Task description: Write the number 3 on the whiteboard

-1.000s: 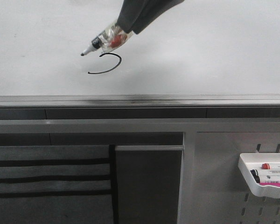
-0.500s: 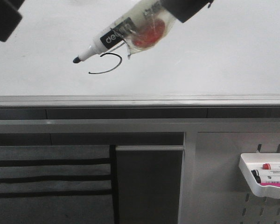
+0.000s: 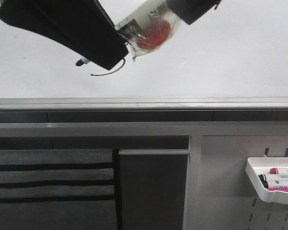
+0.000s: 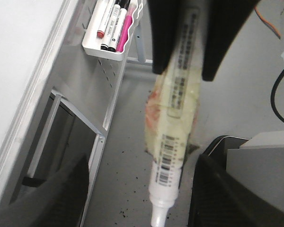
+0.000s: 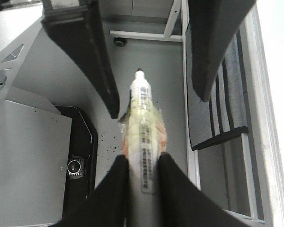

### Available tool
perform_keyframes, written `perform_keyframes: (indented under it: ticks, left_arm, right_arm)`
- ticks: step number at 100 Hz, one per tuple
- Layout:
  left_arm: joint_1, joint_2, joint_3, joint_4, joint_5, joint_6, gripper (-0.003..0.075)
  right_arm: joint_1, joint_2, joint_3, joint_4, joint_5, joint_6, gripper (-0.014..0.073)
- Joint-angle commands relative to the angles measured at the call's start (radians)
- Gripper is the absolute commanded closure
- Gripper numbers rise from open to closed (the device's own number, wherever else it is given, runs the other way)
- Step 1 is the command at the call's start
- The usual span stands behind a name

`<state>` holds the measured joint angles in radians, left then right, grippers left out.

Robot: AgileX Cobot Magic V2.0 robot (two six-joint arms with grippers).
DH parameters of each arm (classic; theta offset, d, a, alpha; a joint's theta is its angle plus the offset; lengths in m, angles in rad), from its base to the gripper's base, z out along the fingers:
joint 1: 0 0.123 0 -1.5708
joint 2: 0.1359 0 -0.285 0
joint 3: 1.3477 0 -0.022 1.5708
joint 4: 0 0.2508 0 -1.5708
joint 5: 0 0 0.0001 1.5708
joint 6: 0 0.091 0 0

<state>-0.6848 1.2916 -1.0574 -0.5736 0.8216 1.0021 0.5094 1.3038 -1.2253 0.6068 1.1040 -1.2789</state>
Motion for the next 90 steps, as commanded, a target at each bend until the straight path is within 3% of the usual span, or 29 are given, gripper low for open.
perform_keyframes:
  ticks: [1, 19, 35, 53, 75, 90]
  left_arm:
    - [-0.007, -0.019, -0.040, -0.044, -0.007, 0.001, 0.0308]
    - [-0.007, -0.013, -0.040, -0.024, 0.032, 0.001, 0.0522]
    - [-0.007, -0.013, -0.040, -0.024, 0.032, 0.001, 0.0629]
    - [-0.007, -0.013, -0.040, -0.024, 0.032, 0.001, 0.0661]
    - [-0.002, -0.013, -0.040, -0.010, 0.021, -0.005, 0.0661]
    - [0.042, -0.025, -0.040, 0.083, -0.050, -0.115, 0.0661]
  right_arm:
    - [-0.001, -0.022, -0.024, 0.041, -0.030, -0.016, 0.0536]
    - [-0.001, -0.022, -0.024, 0.047, -0.030, -0.016, 0.0536]
    - [-0.001, -0.022, -0.024, 0.048, -0.013, -0.016, 0.0536]
    - [-0.001, -0.022, -0.024, 0.048, -0.025, -0.016, 0.0512]
    - [-0.004, -0.028, -0.028, 0.042, -0.053, 0.028, 0.0234]
    - [-0.071, -0.105, -0.032, -0.040, -0.078, 0.201, 0.0225]
